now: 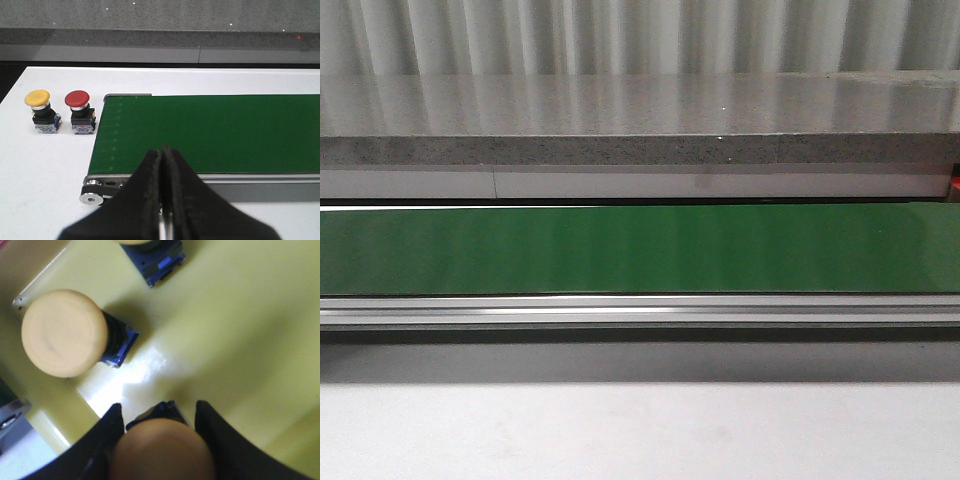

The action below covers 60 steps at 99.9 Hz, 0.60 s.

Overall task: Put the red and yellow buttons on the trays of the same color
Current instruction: 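Place the yellow button into the yellow tray and open the right gripper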

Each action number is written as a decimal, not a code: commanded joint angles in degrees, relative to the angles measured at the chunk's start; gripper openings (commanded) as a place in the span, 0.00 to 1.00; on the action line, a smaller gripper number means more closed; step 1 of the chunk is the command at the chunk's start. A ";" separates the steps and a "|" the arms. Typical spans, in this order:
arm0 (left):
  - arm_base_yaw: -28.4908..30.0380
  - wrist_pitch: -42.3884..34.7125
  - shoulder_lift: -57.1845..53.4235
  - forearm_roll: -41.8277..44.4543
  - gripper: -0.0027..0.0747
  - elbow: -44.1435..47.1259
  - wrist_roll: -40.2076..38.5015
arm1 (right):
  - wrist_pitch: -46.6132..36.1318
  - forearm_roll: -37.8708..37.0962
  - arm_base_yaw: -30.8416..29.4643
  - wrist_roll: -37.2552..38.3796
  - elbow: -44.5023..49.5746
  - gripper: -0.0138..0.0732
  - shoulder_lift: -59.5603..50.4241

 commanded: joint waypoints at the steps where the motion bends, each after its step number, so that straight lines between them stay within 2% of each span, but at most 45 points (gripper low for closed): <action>1: -0.48 -3.70 0.50 0.68 0.01 -1.68 -0.12 | -3.07 0.22 -0.40 0.09 -1.33 0.36 -1.22; 14: -0.48 -3.70 0.50 0.68 0.01 -1.68 -0.12 | -4.20 0.22 -0.32 0.09 -1.33 0.37 -0.33; 46: -0.48 -3.70 0.50 0.68 0.01 -1.68 -0.12 | -4.20 0.27 -0.32 0.09 -1.33 0.53 2.94; 56: -0.48 -3.70 0.50 0.68 0.01 -1.68 -0.12 | -4.20 0.31 -0.32 0.09 -1.38 0.61 2.94; 60: -0.48 -3.70 0.50 0.68 0.01 -1.68 -0.12 | -4.07 0.31 -0.32 0.09 -1.45 0.67 2.94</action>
